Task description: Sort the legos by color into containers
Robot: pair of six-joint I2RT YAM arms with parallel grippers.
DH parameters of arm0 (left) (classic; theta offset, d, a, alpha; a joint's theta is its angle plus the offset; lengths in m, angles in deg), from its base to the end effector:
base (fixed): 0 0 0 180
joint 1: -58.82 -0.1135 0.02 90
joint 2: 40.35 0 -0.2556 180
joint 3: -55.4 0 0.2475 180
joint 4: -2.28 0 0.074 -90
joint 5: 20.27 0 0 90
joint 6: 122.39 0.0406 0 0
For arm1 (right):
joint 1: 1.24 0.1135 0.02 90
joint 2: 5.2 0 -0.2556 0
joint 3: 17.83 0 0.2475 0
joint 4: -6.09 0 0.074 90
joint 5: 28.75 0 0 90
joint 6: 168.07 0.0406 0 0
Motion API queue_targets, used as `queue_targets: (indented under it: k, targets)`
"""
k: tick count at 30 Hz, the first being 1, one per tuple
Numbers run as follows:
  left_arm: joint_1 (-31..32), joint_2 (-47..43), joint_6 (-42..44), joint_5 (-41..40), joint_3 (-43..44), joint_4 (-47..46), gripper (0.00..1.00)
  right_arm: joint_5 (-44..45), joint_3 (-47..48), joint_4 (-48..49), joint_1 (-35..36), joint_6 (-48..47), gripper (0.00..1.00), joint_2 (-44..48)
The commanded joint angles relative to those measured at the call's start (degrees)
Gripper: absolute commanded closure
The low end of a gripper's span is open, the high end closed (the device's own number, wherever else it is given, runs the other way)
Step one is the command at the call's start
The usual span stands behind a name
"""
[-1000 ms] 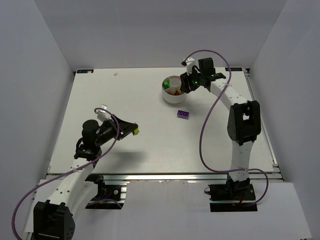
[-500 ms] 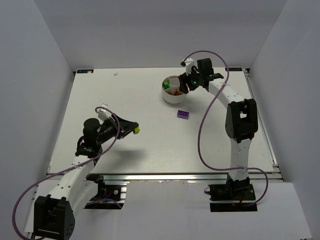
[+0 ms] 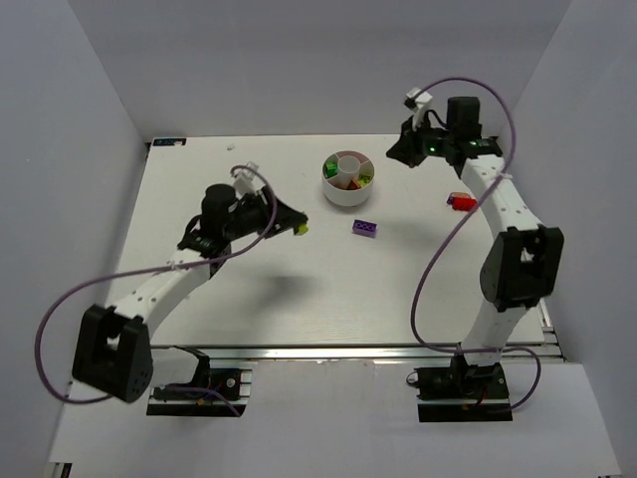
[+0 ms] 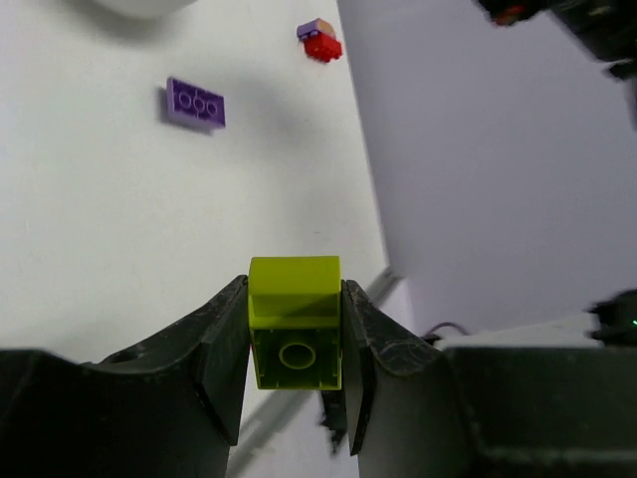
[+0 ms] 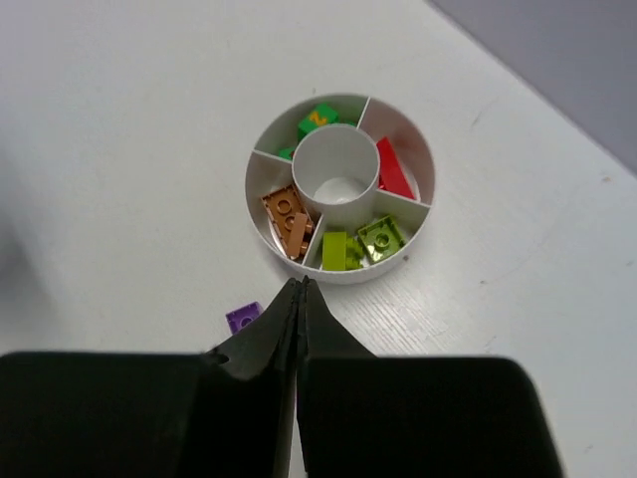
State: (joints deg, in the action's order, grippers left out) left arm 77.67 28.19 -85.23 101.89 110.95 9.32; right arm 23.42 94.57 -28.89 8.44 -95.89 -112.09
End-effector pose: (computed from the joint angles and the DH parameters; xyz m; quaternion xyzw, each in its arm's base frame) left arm 0.2480 -0.1075 0.2586 -0.0782 0.7993 -0.5066 0.3137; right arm 0.4226 0.0973 0.3297 -0.3529 0.7548 0.2454 0.4955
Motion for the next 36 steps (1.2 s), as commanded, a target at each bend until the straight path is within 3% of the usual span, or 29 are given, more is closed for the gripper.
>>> queue_targets:
  k: [1,9,16,19,24,29,36]
  targets:
    - [4.7,8.7,12.2,-5.4,11.5,3.7,0.99,-8.1,-4.2,0.6,-2.9,1.1,1.0,7.1]
    - [12.5,31.2,28.7,-19.0,39.1,3.8,0.99,-10.7,-18.2,5.8,-9.2,5.9,0.99,21.5]
    - [15.7,47.1,41.0,-22.8,56.3,-1.5,1.0,-11.5,-26.7,8.3,-13.4,7.9,0.97,29.6]
    - [16.6,52.7,44.8,-24.1,62.0,-3.8,1.0,-12.0,-28.9,8.7,-14.2,8.4,0.97,31.5]
    - [17.9,61.1,49.8,-33.6,70.6,-2.2,1.0,-12.4,-31.7,9.4,-15.6,8.9,0.97,33.3]
    - [18.9,68.0,52.8,-37.6,81.1,1.6,1.0,-12.5,-34.8,9.9,-17.0,9.2,0.97,35.7]
    - [19.6,69.8,52.8,-37.5,82.8,2.4,1.0,-13.0,-37.4,11.2,-18.5,9.5,0.97,37.5]
